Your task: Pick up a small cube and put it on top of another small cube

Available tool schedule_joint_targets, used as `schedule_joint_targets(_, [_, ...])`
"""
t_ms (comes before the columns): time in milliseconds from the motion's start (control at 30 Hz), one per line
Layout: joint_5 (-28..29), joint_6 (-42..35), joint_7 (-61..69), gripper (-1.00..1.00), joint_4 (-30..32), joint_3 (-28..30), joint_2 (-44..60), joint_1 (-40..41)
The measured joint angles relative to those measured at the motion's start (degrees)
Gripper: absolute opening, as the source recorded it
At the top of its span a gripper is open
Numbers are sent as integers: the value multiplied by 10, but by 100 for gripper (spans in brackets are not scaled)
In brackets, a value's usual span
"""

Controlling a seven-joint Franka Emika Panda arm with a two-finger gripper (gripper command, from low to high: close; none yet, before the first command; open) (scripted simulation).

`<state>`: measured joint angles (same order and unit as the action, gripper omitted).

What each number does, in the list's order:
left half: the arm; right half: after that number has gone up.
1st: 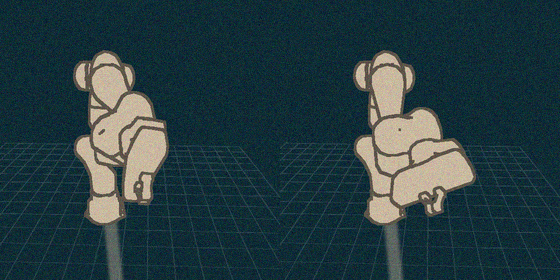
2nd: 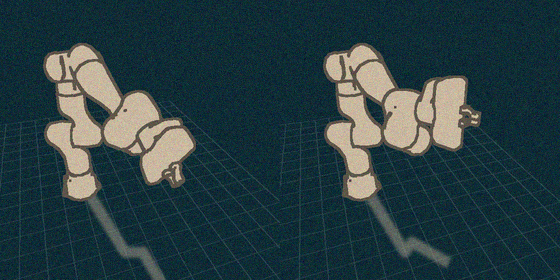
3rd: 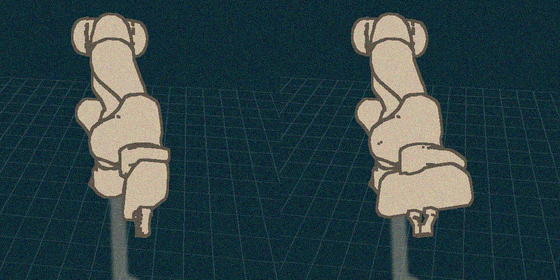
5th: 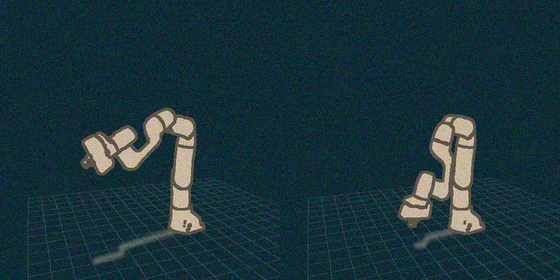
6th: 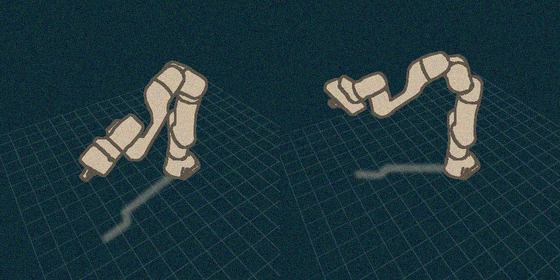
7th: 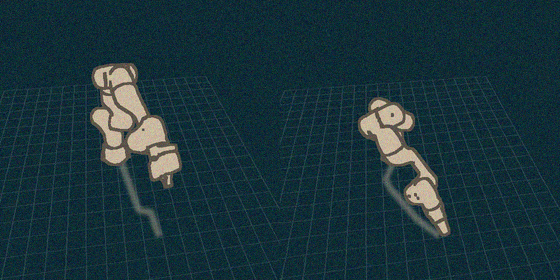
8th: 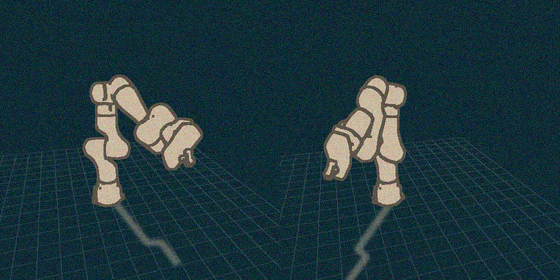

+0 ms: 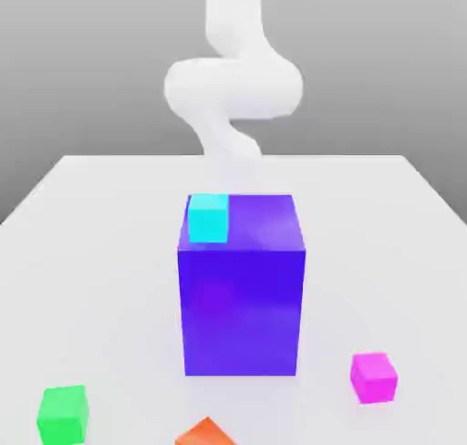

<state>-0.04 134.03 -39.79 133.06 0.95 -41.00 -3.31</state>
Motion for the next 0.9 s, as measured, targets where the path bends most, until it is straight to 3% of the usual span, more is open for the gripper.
schedule_joint_targets(433, [-23, 117, 331, 0, 67, 32, 253, -150])
schedule_joint_targets(700, [-34, 189, 530, 0, 107, 12, 407, -208])
schedule_joint_targets(900, [-3, 246, 641, 0, 135, -10, 521, -223])
